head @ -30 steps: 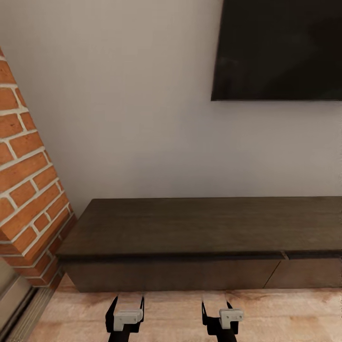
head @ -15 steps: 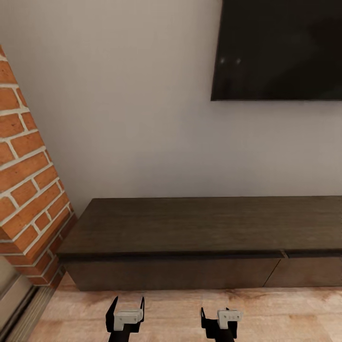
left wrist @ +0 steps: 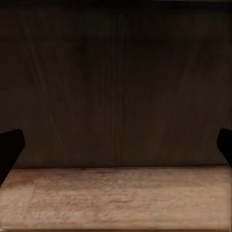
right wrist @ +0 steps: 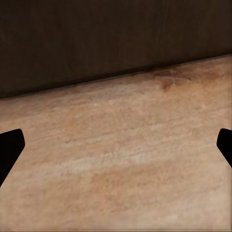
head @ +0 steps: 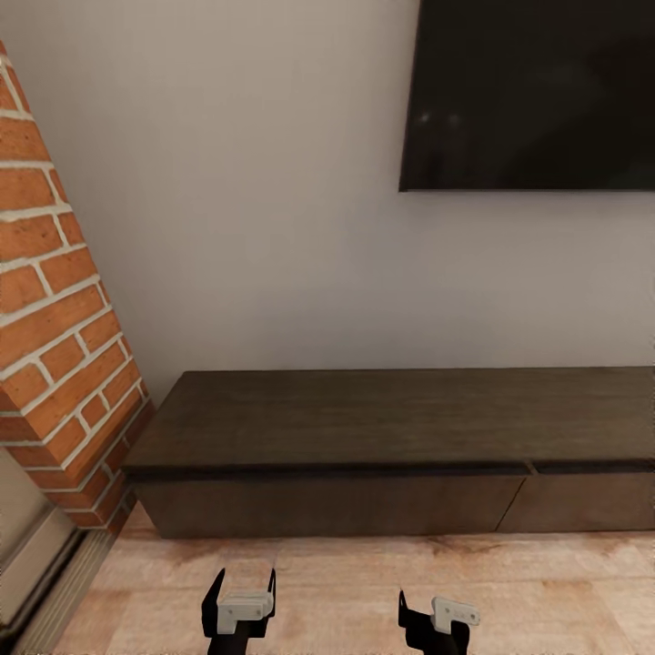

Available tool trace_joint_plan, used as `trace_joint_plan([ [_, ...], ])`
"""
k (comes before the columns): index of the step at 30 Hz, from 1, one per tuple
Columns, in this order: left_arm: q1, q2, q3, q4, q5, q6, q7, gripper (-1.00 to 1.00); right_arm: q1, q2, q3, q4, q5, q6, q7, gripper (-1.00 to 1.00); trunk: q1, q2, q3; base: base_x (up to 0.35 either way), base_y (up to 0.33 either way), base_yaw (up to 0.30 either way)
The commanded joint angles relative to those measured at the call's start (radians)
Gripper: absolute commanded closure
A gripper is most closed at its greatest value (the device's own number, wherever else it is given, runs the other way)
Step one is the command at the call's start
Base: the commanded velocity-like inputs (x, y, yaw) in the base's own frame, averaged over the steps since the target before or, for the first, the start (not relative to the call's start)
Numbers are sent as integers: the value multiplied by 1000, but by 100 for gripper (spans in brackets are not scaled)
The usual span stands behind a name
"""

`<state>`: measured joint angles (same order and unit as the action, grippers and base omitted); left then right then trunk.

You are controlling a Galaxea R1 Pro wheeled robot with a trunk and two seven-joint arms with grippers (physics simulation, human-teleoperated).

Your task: Place each of the two pumpkins and all three candles from the living room inside a cabinet in the living room (use any cabinet), then make sure every cabinet is closed, and position the cauldron so it is next to a table in the living room.

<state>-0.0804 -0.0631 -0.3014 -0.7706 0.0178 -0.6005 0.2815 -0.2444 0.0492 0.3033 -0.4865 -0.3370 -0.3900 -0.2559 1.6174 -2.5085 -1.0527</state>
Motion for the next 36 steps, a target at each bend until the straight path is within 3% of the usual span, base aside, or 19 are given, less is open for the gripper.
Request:
trace_joint_plan([
  [1, -1, 1, -4, 1, 2, -3, 7, -100, -1, -1, 8, 0, -9, -4, -7, -100, 0, 0, -1, -37, 0, 0],
  [15, 0, 1, -4, 0, 2, -3, 8, -100, 0, 0, 4, -1, -14, -6, -9, -100, 0, 0, -1, -84, 0, 0],
  [26, 0, 1, -4, 0, 2, -3, 7, -100, 0, 4, -31, 2, -15, 0, -11, -100, 0, 0, -1, -30, 0, 0],
  [36, -1, -1, -1, -1, 3, 4, 6, -100, 0, 3, -39, 2, -40, -2, -9, -100, 0, 0, -1, 0, 0, 0],
])
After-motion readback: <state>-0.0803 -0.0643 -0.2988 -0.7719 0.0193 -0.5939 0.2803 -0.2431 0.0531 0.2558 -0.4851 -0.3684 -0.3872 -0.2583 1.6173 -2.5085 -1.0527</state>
